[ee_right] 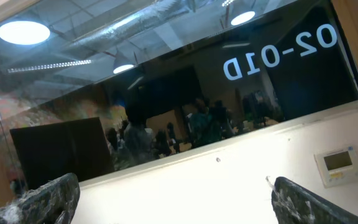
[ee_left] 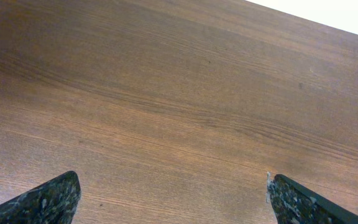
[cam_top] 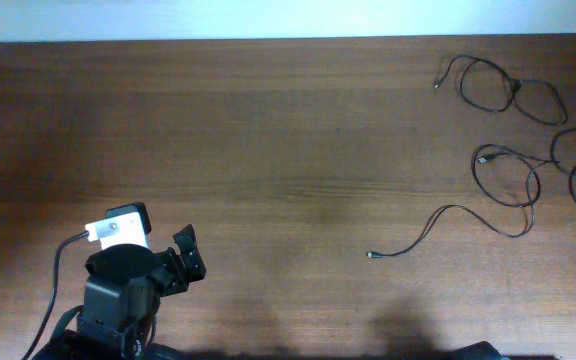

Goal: Untangle cables

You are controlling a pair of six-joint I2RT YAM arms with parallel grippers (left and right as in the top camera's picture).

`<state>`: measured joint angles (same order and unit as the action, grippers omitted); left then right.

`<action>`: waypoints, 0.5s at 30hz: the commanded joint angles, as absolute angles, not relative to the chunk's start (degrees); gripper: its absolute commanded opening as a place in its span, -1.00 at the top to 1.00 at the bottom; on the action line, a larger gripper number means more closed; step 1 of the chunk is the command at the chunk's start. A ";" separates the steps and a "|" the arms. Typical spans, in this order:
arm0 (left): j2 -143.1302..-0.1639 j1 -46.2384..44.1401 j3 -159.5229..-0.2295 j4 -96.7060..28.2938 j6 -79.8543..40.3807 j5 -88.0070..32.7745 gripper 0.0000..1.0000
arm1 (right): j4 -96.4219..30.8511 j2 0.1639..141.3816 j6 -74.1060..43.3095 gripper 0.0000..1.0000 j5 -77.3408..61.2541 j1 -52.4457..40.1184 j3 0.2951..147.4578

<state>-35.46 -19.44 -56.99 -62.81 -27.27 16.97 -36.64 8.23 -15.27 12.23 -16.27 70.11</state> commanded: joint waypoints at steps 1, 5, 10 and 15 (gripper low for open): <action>-35.27 -19.35 -57.14 -62.70 -27.77 17.58 -0.97 | -36.18 4.97 -15.66 -0.97 14.04 -16.43 69.87; -35.27 -19.35 -57.14 -62.70 -27.77 17.61 -0.97 | -28.38 0.30 -13.72 -0.97 14.20 -16.40 63.81; -35.27 -19.35 -57.14 -62.70 -27.77 17.61 -0.97 | 0.08 0.36 0.10 -0.97 14.20 -16.45 43.31; -35.27 -19.35 -57.14 -62.70 -27.77 17.58 -0.97 | 8.38 0.40 4.71 -0.97 16.23 -16.43 19.40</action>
<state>-35.46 -19.44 -56.99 -62.81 -27.27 16.99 8.03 0.62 3.25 14.63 -16.27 22.33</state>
